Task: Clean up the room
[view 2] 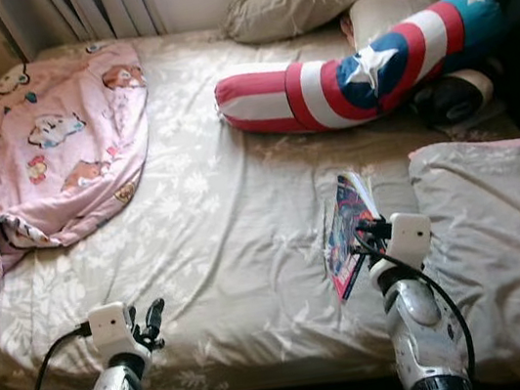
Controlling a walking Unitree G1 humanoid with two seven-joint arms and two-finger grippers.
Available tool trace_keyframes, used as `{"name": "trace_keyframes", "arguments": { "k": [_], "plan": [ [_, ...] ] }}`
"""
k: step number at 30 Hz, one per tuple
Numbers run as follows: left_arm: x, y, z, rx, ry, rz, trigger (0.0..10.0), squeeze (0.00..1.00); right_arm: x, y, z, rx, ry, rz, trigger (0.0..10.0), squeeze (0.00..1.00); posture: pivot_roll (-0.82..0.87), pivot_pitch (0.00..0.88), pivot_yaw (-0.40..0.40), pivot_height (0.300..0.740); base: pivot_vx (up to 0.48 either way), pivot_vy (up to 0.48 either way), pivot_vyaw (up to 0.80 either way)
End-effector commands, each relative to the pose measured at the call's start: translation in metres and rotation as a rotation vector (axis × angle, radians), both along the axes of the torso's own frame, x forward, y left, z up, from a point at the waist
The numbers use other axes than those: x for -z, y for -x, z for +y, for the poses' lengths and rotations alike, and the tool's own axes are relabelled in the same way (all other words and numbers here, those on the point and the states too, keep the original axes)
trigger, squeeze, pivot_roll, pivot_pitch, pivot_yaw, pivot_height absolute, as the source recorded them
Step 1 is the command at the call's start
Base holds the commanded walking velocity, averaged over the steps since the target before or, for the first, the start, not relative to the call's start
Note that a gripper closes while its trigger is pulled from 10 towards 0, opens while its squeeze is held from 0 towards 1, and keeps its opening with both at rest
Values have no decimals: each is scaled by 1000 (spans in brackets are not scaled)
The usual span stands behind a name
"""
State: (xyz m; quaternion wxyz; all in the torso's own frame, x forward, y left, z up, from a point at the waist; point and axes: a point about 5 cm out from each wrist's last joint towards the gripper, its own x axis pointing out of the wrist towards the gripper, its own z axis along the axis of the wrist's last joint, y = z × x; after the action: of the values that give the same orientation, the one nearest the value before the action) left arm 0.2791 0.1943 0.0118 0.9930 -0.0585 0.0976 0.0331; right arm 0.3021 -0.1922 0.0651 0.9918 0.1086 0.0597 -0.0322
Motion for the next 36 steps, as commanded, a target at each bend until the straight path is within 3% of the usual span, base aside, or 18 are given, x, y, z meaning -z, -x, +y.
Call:
{"name": "trace_keyframes", "arguments": {
  "k": [1,11,21,31,36],
  "plan": [
    [3,4,3,-1,-8,13,10000,0,-4,-1,0,10,4,-28,10000,0,13,157,7,740,296,0,0],
    [3,3,2,2,-4,13,10000,0,-4,-2,2,-4,20,-23,10000,0,14,161,6,740,317,0,-534],
    [3,5,3,2,-4,11,10000,0,-5,-2,8,-37,7,-45,10000,0,13,167,9,740,49,0,0],
    [-4,-1,2,-6,-2,-24,10000,0,-14,0,29,-250,-39,-102,10000,0,4,161,15,740,0,0,0],
    [-8,-4,1,-4,1,-41,10000,0,-18,0,33,-271,-66,-129,10000,0,0,155,17,740,0,0,0]
  ]
}}
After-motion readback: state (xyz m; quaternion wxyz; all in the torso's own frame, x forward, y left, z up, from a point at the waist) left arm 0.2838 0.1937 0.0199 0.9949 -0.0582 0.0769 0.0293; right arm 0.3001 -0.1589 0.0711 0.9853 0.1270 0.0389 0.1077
